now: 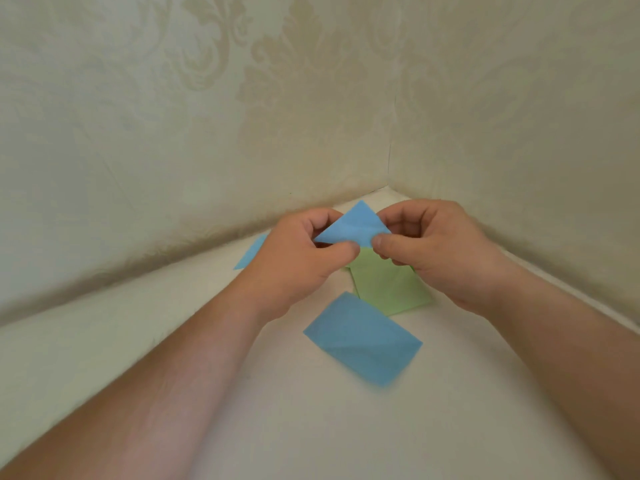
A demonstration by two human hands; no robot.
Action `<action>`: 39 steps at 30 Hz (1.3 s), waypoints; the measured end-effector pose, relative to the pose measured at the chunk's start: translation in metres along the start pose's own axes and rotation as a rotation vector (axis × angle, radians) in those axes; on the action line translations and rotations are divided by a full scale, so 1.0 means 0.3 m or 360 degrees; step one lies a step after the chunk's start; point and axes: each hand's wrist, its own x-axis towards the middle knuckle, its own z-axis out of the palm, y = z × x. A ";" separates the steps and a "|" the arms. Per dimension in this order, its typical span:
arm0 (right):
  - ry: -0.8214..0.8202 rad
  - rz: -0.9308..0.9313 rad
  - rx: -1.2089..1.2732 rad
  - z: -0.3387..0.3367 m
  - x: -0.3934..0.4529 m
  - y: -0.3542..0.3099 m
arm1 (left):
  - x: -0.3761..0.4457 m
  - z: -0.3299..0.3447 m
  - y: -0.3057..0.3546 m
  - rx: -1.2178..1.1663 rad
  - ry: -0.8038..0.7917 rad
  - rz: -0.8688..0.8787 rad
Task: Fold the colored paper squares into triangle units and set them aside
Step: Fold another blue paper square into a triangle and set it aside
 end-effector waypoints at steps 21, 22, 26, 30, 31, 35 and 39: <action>-0.0027 0.0260 0.0466 -0.048 0.023 -0.003 | 0.037 -0.039 -0.033 -0.0476 -0.0059 -0.0360; -0.0047 0.0281 0.0634 -0.051 0.023 -0.011 | 0.039 -0.035 -0.029 -0.0657 -0.0069 -0.0393; -0.0133 0.0080 0.0337 -0.032 0.018 0.010 | 0.024 -0.014 -0.008 -0.1264 -0.0413 -0.0544; -0.0421 0.0029 0.0340 -0.002 0.003 0.013 | 0.000 0.011 0.006 -0.1337 -0.0754 -0.0670; -0.0469 0.0012 0.0389 -0.002 0.003 0.014 | -0.005 0.011 0.008 -0.1292 -0.0773 -0.0679; -0.0292 0.0010 0.0337 -0.013 0.014 0.021 | -0.001 0.003 0.011 -0.0665 -0.0398 -0.0546; -0.0044 0.0057 0.0064 -0.028 0.030 0.040 | 0.039 -0.053 0.007 -0.0608 0.0024 -0.0459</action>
